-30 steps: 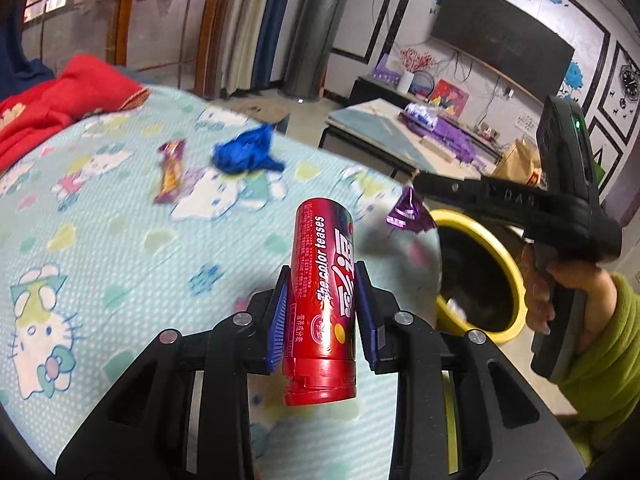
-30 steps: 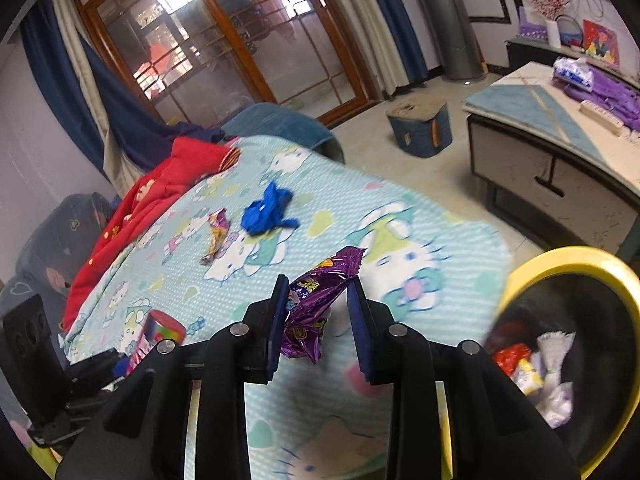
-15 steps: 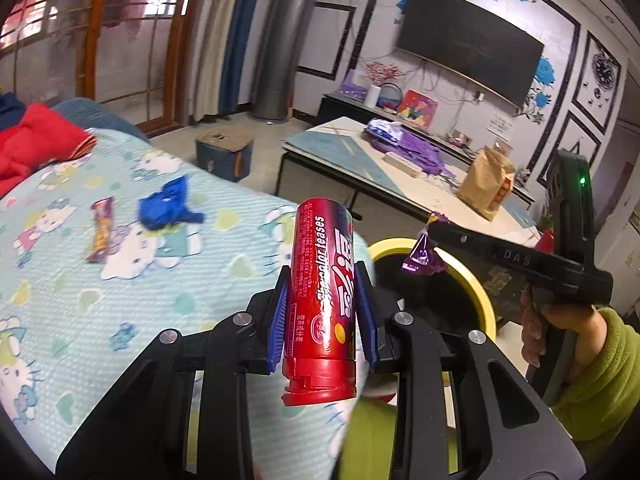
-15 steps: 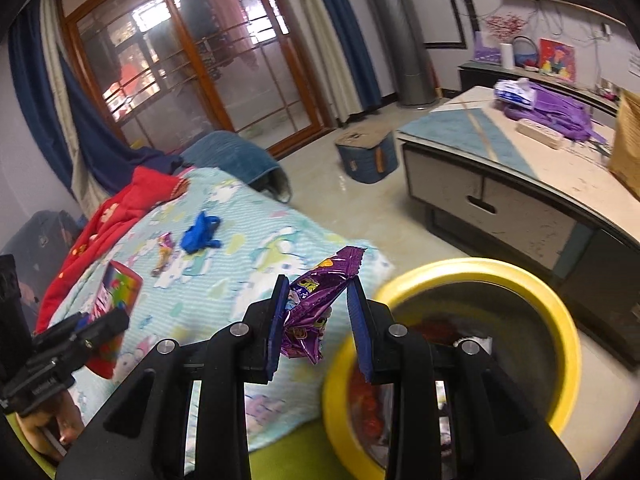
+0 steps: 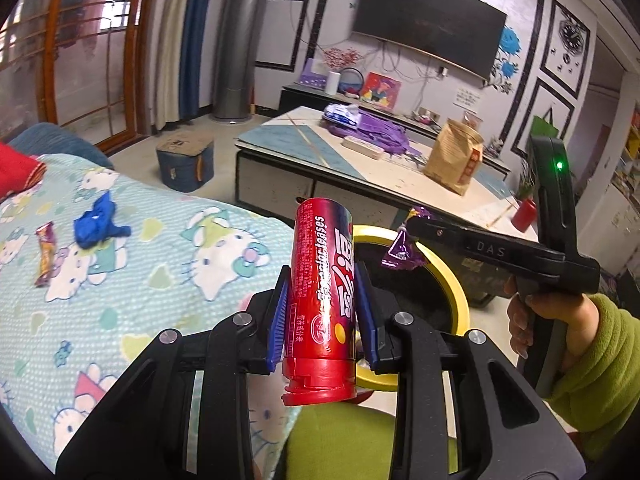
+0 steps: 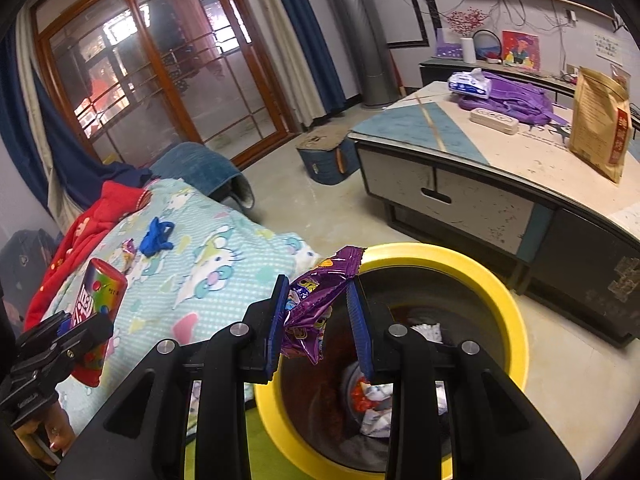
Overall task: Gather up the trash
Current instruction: 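Carry the red candy tube with the left tool while the right tool carries the purple wrapper over the bin, then open the left tool dropping the red tube while the right tool drops the purple wrapper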
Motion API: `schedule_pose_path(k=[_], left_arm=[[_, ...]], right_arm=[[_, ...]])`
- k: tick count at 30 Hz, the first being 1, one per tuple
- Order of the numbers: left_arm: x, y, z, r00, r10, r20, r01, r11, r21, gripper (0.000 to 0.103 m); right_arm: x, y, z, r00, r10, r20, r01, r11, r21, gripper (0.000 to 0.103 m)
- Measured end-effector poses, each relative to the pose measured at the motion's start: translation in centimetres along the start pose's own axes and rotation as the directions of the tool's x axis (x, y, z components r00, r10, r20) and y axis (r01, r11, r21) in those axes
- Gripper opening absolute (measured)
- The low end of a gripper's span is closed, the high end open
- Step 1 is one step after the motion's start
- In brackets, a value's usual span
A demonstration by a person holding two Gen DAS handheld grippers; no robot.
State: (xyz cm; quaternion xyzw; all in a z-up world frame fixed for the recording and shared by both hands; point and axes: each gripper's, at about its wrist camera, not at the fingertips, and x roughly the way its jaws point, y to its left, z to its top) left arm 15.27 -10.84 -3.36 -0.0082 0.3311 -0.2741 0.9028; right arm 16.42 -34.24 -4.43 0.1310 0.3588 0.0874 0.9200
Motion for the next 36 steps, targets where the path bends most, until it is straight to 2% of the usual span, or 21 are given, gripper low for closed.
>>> schedule_pose_path(k=[18,36], left_arm=[[4.8,-4.4,-1.2,0.994,-0.056,-0.096,0.065,0.994,0.084,0.024],[9.9,-5.5,-2.2,0.979,-0.061,-0.193,0.081,0.992,0.099,0.024]], right_arm=[[-0.2,-5.0,-0.7,0.997,-0.075,-0.017,0.076,0.995,0.07,0.029],[1.0,-7.3,-1.1,0.996,-0.056,-0.075,0.065,0.99,0.123,0.03]])
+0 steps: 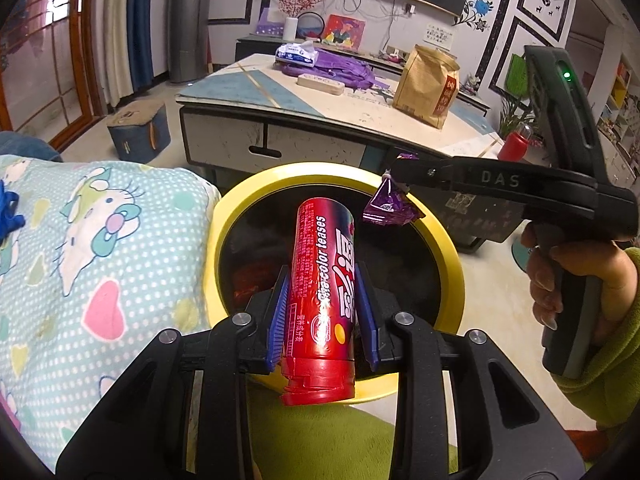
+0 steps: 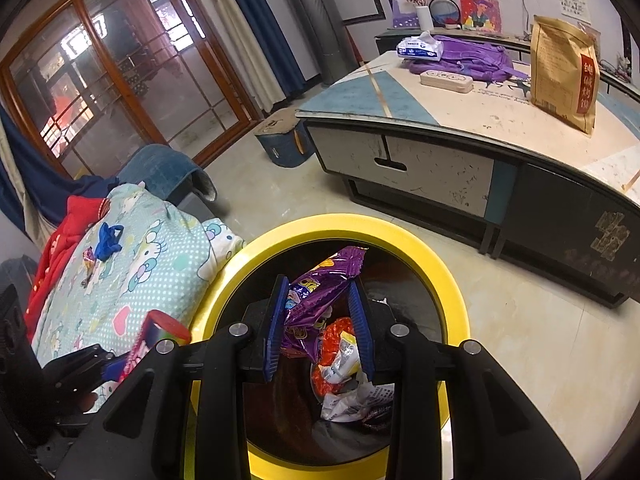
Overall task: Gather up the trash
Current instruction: 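Open the left tool dropping the red tube while the right tool drops the purple wrapper, then move both open tools back to the remaining trash on the bed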
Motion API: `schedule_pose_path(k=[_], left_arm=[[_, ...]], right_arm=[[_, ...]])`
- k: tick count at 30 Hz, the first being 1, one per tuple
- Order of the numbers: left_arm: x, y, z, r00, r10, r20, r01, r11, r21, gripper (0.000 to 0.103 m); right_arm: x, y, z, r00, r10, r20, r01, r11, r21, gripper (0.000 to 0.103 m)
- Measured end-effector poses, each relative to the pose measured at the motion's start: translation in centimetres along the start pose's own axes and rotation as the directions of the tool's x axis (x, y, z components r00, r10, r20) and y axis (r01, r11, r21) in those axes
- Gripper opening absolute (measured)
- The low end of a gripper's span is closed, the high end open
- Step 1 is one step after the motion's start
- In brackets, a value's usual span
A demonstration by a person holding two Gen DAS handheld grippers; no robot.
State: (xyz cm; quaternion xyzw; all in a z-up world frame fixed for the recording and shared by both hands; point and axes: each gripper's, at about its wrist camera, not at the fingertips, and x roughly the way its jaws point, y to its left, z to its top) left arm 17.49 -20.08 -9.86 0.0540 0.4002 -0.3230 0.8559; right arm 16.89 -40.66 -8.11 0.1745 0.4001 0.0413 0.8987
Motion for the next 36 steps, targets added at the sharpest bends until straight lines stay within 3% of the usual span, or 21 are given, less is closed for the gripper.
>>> schedule_pose_path(k=[13,15,19,22,27,29,36], left_arm=[[1.3,-0.3,0.6,1.0,0.002,-0.02,-0.002,1.0,-0.011,0.025],[1.3,-0.3,0.6,1.0,-0.001,-0.023,0.001,1.0,-0.015,0.039],[0.9,-0.1,0.3,1.0,-0.001,-0.016,0.0,1.0,-0.014,0.046],[0.6,0.1,0.2,1.0,0.003,-0.008,-0.003,1.0,-0.02,0.058],[-0.2,0.7,0.3,1.0,0.019,0.001,-0.019,0.999,-0.044,0.087],[-0.7,1.0,0.3,1.0,0.031,0.007,-0.03,0.998,-0.054,0.092],[-2.4,2.1,0.7,0.995,0.086,0.041,-0.082,0.993,-0.088,0.092]], right_arm=[[-0.3,-0.9,0.5,1.0,0.015,0.012,-0.016,0.999,0.031,0.031],[-0.4,-0.8,0.5,1.0,0.014,0.015,-0.014,0.999,0.03,0.035],[-0.7,-1.0,0.5,0.999,0.017,0.029,-0.018,0.999,0.048,0.048],[-1.0,-1.1,0.7,0.999,0.014,0.038,-0.016,0.998,0.054,0.054],[-1.3,-0.9,0.8,0.998,0.009,0.054,-0.011,0.999,0.045,0.06],[-1.5,-0.6,0.8,0.998,0.008,0.061,-0.01,0.999,0.036,0.064],[-2.3,0.9,0.9,0.995,0.001,0.101,0.001,1.0,-0.019,0.072]])
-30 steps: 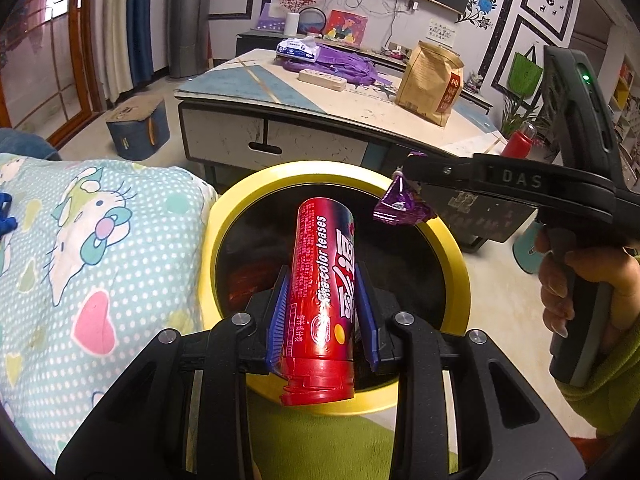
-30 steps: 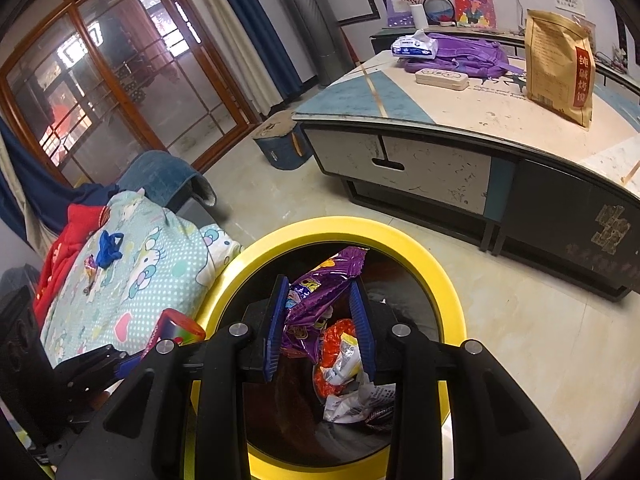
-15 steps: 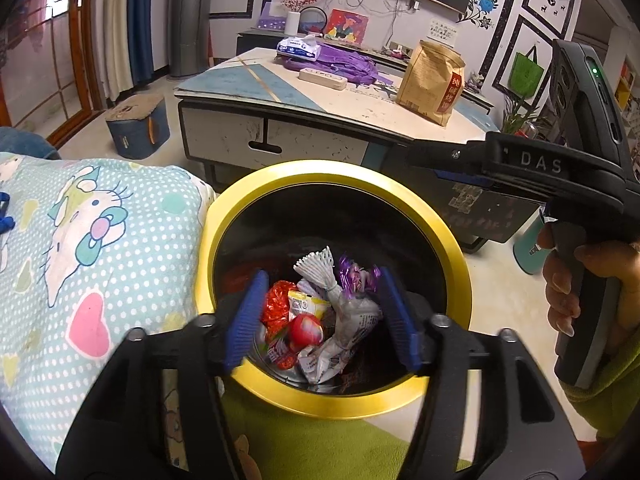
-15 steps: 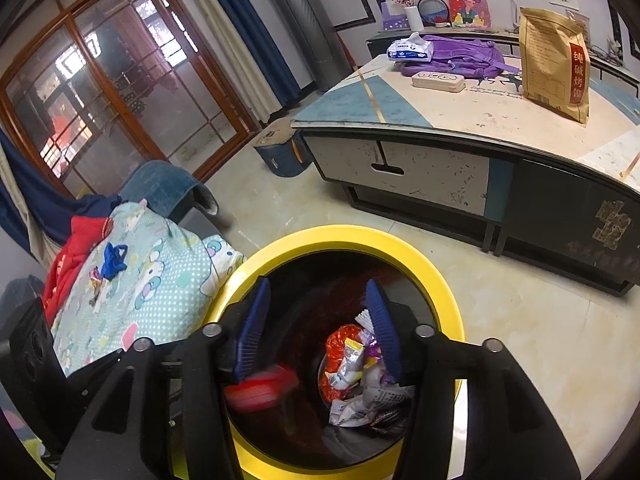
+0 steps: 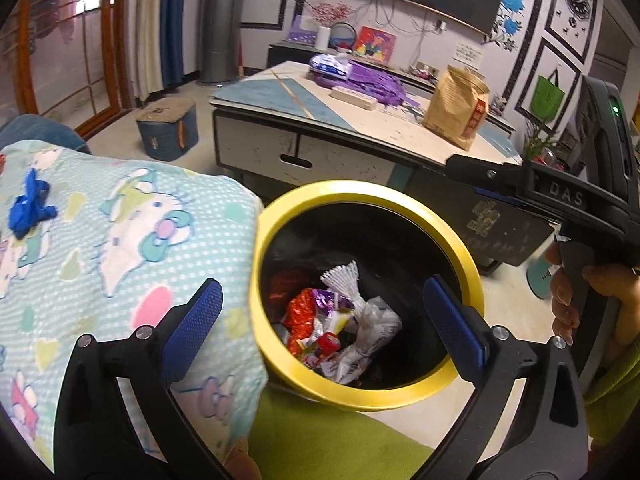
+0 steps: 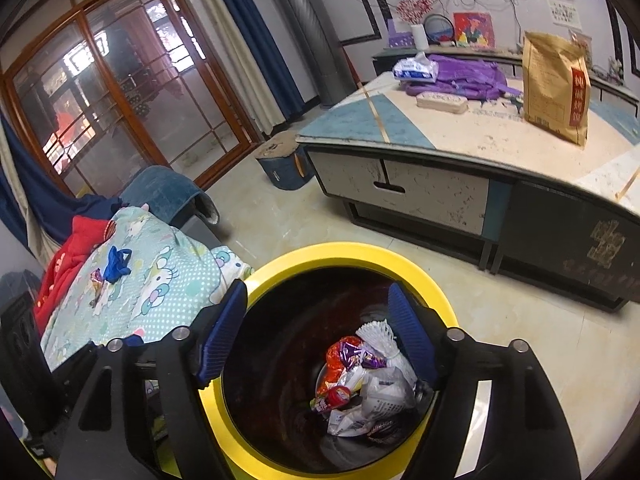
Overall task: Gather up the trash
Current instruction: 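Move both open tools back to the remaining trash on the bed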
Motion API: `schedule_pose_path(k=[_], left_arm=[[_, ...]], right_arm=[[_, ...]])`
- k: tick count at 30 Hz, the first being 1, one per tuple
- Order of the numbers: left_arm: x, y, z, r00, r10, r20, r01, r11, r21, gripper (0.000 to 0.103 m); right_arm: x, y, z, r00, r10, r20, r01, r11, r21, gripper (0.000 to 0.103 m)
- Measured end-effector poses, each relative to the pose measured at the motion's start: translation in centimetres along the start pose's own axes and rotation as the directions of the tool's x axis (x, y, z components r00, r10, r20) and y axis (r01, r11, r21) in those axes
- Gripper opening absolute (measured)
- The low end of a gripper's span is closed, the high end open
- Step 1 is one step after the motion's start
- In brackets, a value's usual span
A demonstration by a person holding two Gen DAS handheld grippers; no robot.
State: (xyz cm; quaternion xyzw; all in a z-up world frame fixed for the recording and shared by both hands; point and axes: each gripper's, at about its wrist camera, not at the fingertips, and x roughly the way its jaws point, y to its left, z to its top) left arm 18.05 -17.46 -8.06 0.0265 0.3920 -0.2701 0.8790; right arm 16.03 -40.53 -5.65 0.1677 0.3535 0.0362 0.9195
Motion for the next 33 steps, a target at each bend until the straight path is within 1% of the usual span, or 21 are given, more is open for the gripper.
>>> schedule_pose_path(k=[7,12,15,18,24,27,33], left_arm=[[-2.1,2.4,-0.2,0.996,0.074,0.05,-0.071,0.996,-0.054,0.092],[-4.0,4.8,-0.4,0.984,0.154,0.087,-0.145,0.984,-0.1,0.092],[-5.0,6.2,-0.5,0.977,0.188,0.105,-0.174,0.976,-0.13,0.092],[-6.2,7.7,-0.8,0.965,0.232,0.124,-0.212,0.965,-0.154,0.092],[-8.3,10.7,-1.1,0.935,0.318,0.156,-0.288,0.939,-0.19,0.092],[-9.2,12.0,-1.4,0.923,0.348,0.165,-0.31,0.925,-0.219,0.092],[-11.2,15.6,-2.2,0.893,0.413,0.178,-0.347,0.885,-0.311,0.092]], right_arm=[[-0.5,2.7,-0.1,0.999,0.041,0.033,-0.039,0.997,-0.061,0.074],[-0.7,5.0,-0.3,0.995,0.084,0.047,-0.079,0.991,-0.109,0.074],[-0.8,6.8,-0.5,0.993,0.112,0.047,-0.104,0.983,-0.149,0.074],[-0.7,8.7,-0.7,0.99,0.136,0.039,-0.127,0.973,-0.191,0.074],[0.1,12.6,-1.1,0.983,0.183,-0.003,-0.178,0.95,-0.257,0.074],[0.7,14.2,-1.5,0.979,0.202,-0.032,-0.203,0.939,-0.279,0.074],[2.7,17.4,-1.7,0.97,0.226,-0.089,-0.242,0.919,-0.312,0.074]])
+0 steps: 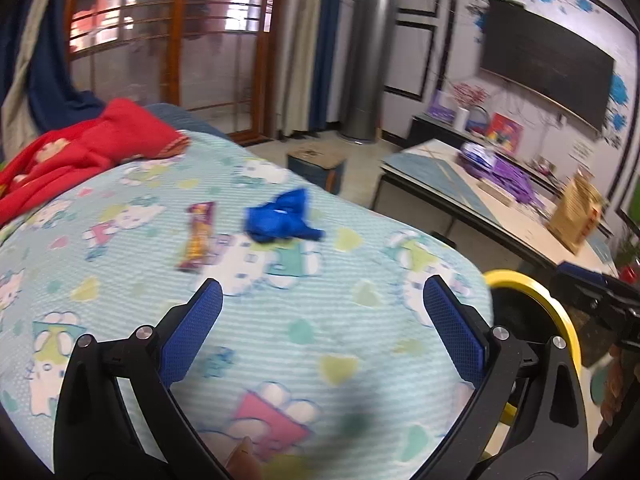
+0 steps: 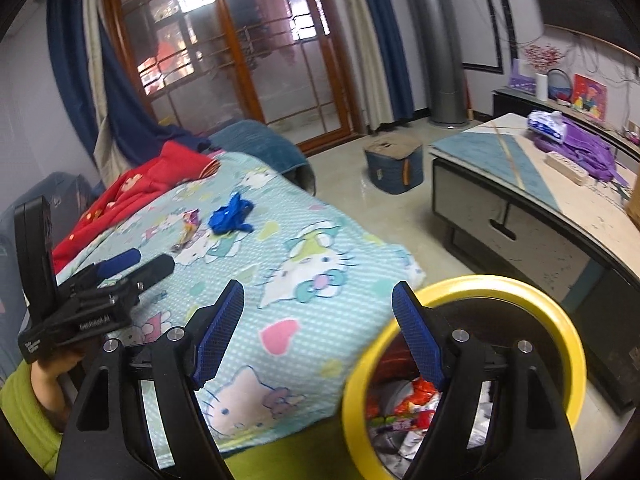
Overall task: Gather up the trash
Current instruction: 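Move both open tools back to the remaining trash on the bed, then grasp the purple snack wrapper with the left tool while the right tool grasps the blue glove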
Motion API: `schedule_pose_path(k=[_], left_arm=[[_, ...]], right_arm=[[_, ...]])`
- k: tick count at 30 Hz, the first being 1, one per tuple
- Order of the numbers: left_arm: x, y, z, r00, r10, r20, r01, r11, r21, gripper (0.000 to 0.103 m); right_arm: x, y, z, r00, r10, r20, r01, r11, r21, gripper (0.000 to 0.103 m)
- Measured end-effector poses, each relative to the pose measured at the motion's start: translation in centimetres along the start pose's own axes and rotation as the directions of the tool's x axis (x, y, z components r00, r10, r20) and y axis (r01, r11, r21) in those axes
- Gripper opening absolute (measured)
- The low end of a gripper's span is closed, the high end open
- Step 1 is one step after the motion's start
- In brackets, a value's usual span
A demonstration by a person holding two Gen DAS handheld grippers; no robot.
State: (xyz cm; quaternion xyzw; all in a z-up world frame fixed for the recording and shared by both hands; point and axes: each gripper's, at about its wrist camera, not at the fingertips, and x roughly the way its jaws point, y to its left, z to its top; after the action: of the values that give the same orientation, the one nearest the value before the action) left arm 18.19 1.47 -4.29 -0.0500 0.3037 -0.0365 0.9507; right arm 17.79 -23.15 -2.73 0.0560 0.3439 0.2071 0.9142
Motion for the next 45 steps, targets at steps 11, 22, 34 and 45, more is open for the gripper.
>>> schedule_pose_path(k=[11,22,34,45], left_arm=[[0.4,7.3,0.3,0.996,0.083,-0.039,-0.089,0.98,-0.178,0.092],[2.2,9.9,0.5,0.994,0.041,-0.102,-0.067,0.962,-0.264,0.065],[6.8,10.9,0.8,0.98,0.019,-0.2,-0.074,0.96,-0.271,0.044],[8.3,11.1,1.0,0.97,0.049,-0.237,-0.109,0.962,-0.249,0.021]], right_arm=[[7.1,4.1,4.1,0.995,0.086,-0.048,-0.087,0.996,-0.029,0.074],[16.6,7.7,7.2,0.975,0.149,-0.163,-0.153,0.988,-0.016,0.052],[21.6,7.8,6.6,0.961,0.143,-0.237,-0.135,0.99,0.051,0.005],[16.1,6.5,3.2,0.969,0.176,-0.174,-0.171,0.984,0.045,0.003]])
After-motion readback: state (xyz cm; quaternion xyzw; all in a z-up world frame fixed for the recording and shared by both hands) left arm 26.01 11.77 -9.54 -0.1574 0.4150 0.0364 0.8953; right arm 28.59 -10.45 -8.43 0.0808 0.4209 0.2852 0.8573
